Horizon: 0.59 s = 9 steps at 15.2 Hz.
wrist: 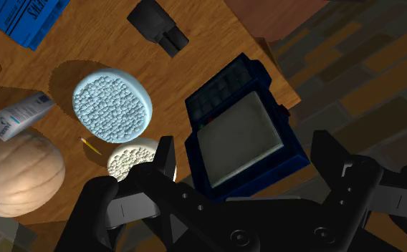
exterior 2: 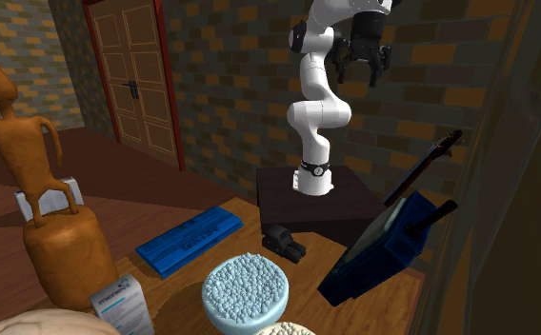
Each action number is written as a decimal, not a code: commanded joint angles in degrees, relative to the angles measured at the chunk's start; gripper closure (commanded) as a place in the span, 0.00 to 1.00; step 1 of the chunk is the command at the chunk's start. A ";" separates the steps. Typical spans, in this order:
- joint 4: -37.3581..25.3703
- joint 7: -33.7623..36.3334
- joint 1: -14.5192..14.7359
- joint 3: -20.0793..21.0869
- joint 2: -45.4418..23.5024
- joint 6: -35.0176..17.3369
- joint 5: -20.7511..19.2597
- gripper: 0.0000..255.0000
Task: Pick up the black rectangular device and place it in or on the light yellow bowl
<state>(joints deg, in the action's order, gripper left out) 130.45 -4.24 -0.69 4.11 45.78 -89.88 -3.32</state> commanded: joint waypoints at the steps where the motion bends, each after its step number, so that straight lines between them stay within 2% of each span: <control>1: 0.00 0.00 0.00 0.00 0.00 0.00 0.00 0.00; 9: 15.37 -9.20 0.35 -6.84 2.28 -12.64 -2.90 0.00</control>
<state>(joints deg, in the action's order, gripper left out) 143.70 -12.29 -0.37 -1.89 47.78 -100.67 -5.84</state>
